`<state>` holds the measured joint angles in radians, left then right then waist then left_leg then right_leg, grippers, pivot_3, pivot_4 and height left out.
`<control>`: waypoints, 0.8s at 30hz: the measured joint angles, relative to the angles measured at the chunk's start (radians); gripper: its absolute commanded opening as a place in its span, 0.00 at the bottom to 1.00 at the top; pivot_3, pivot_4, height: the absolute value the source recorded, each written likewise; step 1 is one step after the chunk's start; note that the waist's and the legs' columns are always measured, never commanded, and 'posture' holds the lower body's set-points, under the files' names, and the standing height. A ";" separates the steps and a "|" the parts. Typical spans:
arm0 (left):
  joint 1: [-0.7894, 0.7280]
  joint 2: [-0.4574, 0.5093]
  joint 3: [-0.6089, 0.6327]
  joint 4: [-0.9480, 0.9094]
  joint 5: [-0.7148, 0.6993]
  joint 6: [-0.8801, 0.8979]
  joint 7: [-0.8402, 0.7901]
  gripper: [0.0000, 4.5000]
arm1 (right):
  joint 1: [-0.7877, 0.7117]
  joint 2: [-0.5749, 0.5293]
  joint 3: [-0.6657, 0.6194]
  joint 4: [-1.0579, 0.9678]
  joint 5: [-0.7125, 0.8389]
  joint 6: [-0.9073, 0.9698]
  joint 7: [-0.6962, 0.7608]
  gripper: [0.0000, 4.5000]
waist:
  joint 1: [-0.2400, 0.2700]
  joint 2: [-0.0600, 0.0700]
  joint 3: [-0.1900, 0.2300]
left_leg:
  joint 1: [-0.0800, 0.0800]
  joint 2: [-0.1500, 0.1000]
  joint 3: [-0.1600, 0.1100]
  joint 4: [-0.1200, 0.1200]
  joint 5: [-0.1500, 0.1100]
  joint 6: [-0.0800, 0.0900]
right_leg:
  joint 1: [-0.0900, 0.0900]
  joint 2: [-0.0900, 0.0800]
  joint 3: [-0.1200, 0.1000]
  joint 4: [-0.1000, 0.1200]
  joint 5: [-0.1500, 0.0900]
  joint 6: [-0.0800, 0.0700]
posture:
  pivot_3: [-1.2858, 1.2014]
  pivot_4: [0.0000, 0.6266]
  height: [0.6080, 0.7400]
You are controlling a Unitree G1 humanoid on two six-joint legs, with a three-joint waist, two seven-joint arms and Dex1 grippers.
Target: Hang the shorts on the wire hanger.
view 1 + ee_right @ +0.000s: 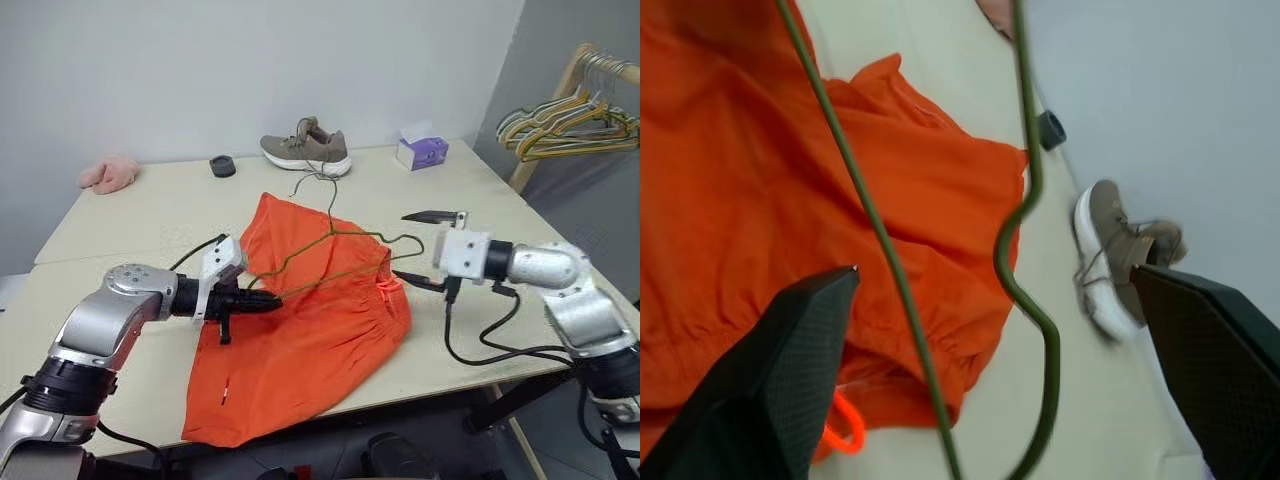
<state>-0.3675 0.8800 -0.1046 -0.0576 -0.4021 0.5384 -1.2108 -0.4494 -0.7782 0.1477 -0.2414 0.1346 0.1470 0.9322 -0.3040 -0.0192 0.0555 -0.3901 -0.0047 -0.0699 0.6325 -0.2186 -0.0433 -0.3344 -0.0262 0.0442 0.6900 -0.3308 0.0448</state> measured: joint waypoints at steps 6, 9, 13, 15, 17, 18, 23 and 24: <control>-0.008 0.012 -0.032 0.010 0.105 -0.166 -0.043 0.00 | 0.025 -0.074 -0.021 -0.091 0.123 0.308 0.056 1.00 | -0.005 0.000 0.000 | 0.000 0.000 0.000 0.000 0.000 0.000 | -0.001 0.000 0.000 0.000 -0.001 0.002 | 0.38 0.00 1.00; -0.010 0.021 -0.033 0.010 0.133 -0.203 -0.059 0.00 | 0.026 -0.110 -0.004 -0.098 0.122 0.376 0.084 1.00 | -0.005 0.000 0.000 | 0.000 0.000 0.001 0.000 0.000 0.000 | -0.001 0.000 0.000 -0.001 -0.002 0.004 | 0.38 0.00 1.00; -0.011 0.021 -0.038 0.009 0.151 -0.225 -0.070 0.00 | 0.015 -0.120 0.078 -0.102 0.082 0.387 0.114 1.00 | -0.006 0.000 0.000 | 0.000 0.000 0.001 -0.001 0.000 0.000 | -0.001 0.000 0.001 -0.001 -0.003 0.004 | 0.39 0.00 1.00; -0.010 0.021 -0.041 0.006 0.158 -0.234 -0.072 0.00 | -0.013 -0.109 0.122 -0.083 0.056 0.387 0.118 1.00 | -0.007 0.000 0.000 | -0.001 0.000 0.001 -0.001 0.000 0.000 | -0.002 0.000 0.001 -0.001 -0.003 0.004 | 0.39 0.00 1.00; -0.010 0.021 -0.047 0.002 0.165 -0.241 -0.078 0.00 | -0.072 -0.080 0.182 -0.035 0.008 0.387 0.129 1.00 | -0.010 0.000 0.000 | 0.000 0.000 0.001 0.000 0.000 0.000 | -0.002 0.000 0.001 -0.001 -0.003 0.004 | 0.39 0.00 1.00; -0.010 0.021 -0.050 -0.006 0.169 -0.242 -0.080 0.00 | -0.094 -0.066 0.209 -0.017 -0.007 0.387 0.134 1.00 | -0.010 0.000 0.000 | -0.001 0.000 0.001 0.000 0.000 0.000 | -0.002 0.000 0.001 -0.001 -0.003 0.004 | 0.39 0.00 1.00; -0.008 0.021 -0.051 -0.013 0.187 -0.257 -0.090 0.00 | -0.151 -0.028 0.299 0.048 -0.055 0.409 0.183 0.72 | -0.007 0.001 0.000 | -0.002 0.000 0.001 -0.001 0.000 0.000 | -0.002 0.000 0.000 -0.001 -0.002 0.004 | 0.39 0.00 1.00; -0.007 0.021 -0.051 -0.013 0.188 -0.260 -0.091 0.00 | -0.159 -0.026 0.310 0.053 -0.066 0.411 0.190 0.64 | -0.006 0.001 0.000 | -0.002 0.000 0.001 -0.001 0.000 0.000 | -0.002 0.000 0.000 -0.001 -0.002 0.004 | 0.39 0.00 1.00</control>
<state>-0.3750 0.9013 -0.1555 -0.0702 -0.2139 0.2783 -1.3013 -0.6084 -0.8043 0.4579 -0.1886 0.0683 0.5585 1.1222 -0.3101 -0.0187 0.0557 -0.3921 -0.0042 -0.0694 0.6319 -0.2187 -0.0433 -0.3369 -0.0265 0.0441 0.6891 -0.3332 0.0489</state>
